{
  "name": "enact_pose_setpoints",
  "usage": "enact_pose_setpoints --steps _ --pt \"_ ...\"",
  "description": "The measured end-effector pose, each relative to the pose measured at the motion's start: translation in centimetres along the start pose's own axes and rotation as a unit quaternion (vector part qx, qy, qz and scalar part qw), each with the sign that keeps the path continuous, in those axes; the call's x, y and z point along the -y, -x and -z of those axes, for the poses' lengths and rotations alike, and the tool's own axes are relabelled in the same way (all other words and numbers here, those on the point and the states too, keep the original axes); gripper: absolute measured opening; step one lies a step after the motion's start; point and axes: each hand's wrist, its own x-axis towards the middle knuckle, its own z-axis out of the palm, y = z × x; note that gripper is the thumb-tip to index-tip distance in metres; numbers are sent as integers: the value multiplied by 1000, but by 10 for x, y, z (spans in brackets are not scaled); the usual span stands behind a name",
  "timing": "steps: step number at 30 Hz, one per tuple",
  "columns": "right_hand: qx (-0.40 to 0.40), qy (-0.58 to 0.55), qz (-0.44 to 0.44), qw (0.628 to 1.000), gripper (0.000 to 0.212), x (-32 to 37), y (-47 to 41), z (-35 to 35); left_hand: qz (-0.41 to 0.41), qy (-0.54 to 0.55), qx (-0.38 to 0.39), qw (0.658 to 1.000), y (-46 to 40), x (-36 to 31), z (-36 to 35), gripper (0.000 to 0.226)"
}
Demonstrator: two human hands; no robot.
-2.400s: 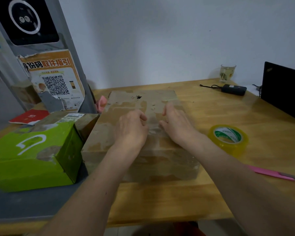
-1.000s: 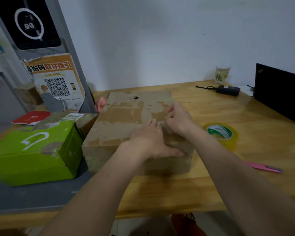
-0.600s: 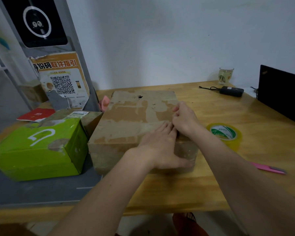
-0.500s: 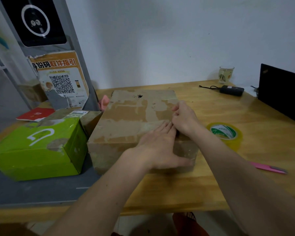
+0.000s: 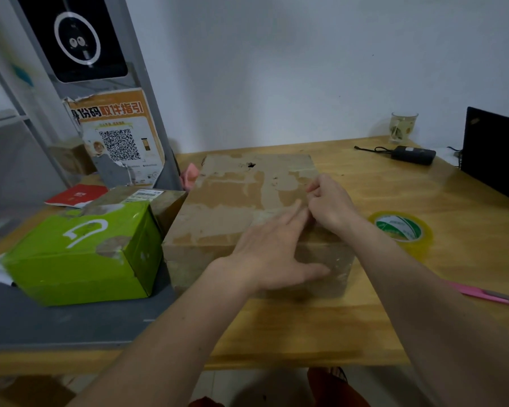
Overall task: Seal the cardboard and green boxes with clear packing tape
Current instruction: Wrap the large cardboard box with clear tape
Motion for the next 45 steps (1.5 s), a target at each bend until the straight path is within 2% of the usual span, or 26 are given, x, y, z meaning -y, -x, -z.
enact_pose_setpoints --steps 2,4,7,13,18,22,24,26,29,31,33,37,41,45 --pt "3 7 6 1000 19 1 0 0 79 -54 15 995 -3 5 1 110" --pt "8 9 4 1000 20 0 1 1 114 -84 42 989 -7 5 4 116" --pt "18 7 7 1000 20 -1 3 2 131 -95 38 986 -3 4 3 117" --pt "30 17 16 999 24 0 5 4 157 -124 -13 980 28 6 -4 101" --pt "57 17 36 998 32 -1 14 11 189 -102 13 977 19 1 4 112" --pt "44 0 66 997 32 -14 31 18 188 -136 -8 973 26 -9 -3 107" --pt "21 -46 82 995 28 -22 42 20 181 -137 -22 974 31 -20 -9 103" --pt "-35 -123 78 989 23 -28 49 25 135 -87 -45 986 32 -35 -12 99" --pt "-143 -224 38 963 26 -46 48 44 1 70 -100 993 34 -65 -22 73" --pt "-191 -224 3 956 31 -65 47 63 -63 141 -134 979 34 -85 -33 57" --pt "-211 -196 -33 957 32 -87 51 82 -84 173 -146 970 30 -99 -52 49" --pt "-197 -78 -73 974 34 -129 62 105 -53 205 -87 973 10 -121 -85 60" --pt "-149 27 -55 987 38 -157 66 103 41 250 -48 966 -15 -135 -100 79" --pt "-102 99 -11 990 38 -165 67 101 137 313 -56 938 -50 -144 -98 73"
